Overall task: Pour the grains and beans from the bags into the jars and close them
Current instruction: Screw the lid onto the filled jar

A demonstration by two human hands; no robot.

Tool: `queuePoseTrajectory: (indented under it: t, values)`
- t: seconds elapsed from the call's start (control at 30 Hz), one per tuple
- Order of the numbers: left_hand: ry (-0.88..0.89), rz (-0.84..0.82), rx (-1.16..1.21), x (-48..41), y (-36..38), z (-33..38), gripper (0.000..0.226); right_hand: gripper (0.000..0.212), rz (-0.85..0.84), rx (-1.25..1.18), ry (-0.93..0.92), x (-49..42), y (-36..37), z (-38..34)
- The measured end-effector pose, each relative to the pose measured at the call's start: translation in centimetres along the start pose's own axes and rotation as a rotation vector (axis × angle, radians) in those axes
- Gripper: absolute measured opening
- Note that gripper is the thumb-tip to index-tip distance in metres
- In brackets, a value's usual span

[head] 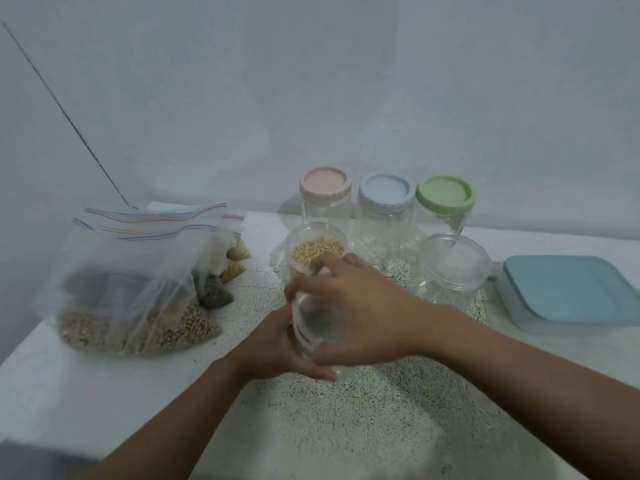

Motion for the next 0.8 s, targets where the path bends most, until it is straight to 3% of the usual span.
queuePoseTrajectory:
  t: [0.13,0.2,0.37,0.63,0.8]
  values:
    - [0.013,0.090,-0.021,0.4,0.1,0.5,0.098,0.057,0.198,-0.424,0.207,2.3,-2.2,2.2]
    - [0.014,0.107,-0.028,0.7,0.4,0.7,0.102,0.054,0.217,-0.484,0.239,3.9,-1.8,3.5]
    - [-0.003,0.093,-0.056,0.6,1.5,1.3,0.103,0.048,0.243,-0.362,0.281,7.7,1.3,7.3]
    - [-0.078,0.129,-0.018,0.9,3.2,0.8,0.102,0.059,0.179,-0.226,0.200,11.7,4.7,10.8]
    - [-0.098,0.092,-0.044,0.3,3.7,1.0,0.105,0.048,0.036,-0.032,0.166,12.5,4.0,12.3]
Point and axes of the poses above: each hand's wrist, its own x-axis away from the middle knuckle, its own y-axis out of the palm, z = x × y, the point moved 3 cm from there along -x, towards the middle knuckle, and after that the axes turned 10 degrees about z, right-handed, at the moved point
